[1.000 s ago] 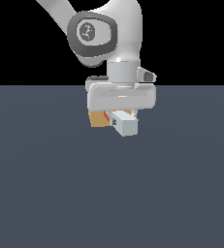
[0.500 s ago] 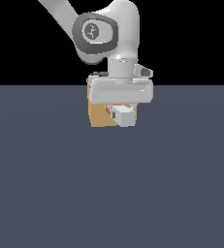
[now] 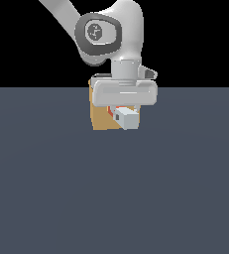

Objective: Insert the peg into the horizontal hole in a box.

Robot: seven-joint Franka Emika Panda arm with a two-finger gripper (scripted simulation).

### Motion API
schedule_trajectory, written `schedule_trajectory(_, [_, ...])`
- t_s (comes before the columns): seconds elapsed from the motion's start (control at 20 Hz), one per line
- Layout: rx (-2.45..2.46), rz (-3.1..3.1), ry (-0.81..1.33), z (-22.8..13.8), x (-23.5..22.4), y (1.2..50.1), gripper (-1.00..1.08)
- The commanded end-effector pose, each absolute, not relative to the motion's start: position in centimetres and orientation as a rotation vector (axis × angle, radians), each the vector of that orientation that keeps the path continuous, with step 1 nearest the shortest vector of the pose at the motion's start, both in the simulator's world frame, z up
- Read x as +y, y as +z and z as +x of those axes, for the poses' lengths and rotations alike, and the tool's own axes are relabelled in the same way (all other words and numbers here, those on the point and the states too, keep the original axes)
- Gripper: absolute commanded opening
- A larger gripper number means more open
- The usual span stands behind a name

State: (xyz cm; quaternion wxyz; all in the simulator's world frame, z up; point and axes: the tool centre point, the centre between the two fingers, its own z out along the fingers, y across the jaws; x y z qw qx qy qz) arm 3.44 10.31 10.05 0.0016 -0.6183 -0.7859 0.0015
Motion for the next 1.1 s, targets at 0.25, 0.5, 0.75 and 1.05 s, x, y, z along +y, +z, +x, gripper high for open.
schedule_trajectory(0.25, [-2.468,-1.943,0.001,3.6,10.3,10.2,-1.00])
schedule_trajectory(0.5, [-2.468,-1.943,0.000,3.2,11.8,10.3,-1.00])
schedule_trajectory(0.75, [-2.469,-1.943,-0.002,2.3,15.3,10.3,-1.00])
schedule_trajectory(1.05, [-2.469,-1.944,-0.004,1.2,20.2,10.4,-1.00])
